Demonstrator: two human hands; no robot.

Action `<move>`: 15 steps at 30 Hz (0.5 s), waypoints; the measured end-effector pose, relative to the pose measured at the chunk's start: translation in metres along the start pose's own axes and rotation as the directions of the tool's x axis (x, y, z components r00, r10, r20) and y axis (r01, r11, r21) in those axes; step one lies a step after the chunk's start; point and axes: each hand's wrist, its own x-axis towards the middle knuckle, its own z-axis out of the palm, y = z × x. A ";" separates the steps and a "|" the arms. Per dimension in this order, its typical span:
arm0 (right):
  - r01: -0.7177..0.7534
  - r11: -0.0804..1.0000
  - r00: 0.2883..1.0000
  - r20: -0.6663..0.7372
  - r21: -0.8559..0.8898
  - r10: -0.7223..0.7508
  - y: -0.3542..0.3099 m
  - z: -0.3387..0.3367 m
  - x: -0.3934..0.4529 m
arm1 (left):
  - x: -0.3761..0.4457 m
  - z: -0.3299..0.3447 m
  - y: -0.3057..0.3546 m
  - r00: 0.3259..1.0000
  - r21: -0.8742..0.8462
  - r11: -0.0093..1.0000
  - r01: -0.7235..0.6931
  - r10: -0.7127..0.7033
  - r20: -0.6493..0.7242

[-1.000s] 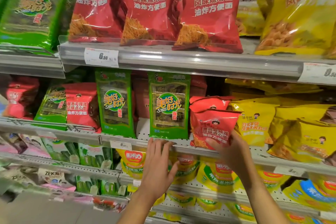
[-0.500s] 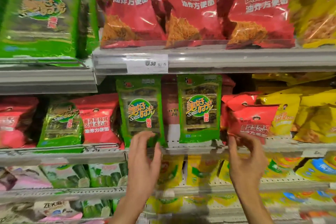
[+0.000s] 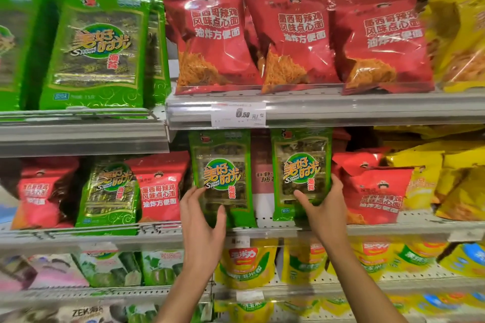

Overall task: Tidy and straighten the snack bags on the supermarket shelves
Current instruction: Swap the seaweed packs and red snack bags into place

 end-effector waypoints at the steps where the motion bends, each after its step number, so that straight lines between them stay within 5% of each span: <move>1: -0.017 1.000 1.000 0.007 0.004 0.017 -0.001 0.001 0.004 | 0.000 -0.001 0.000 1.000 0.004 1.000 -0.007 0.007 -0.011; 15: 0.117 0.973 0.992 0.032 0.200 -0.126 0.002 -0.007 0.017 | -0.002 -0.045 -0.032 0.978 0.122 0.989 0.086 -0.060 -0.198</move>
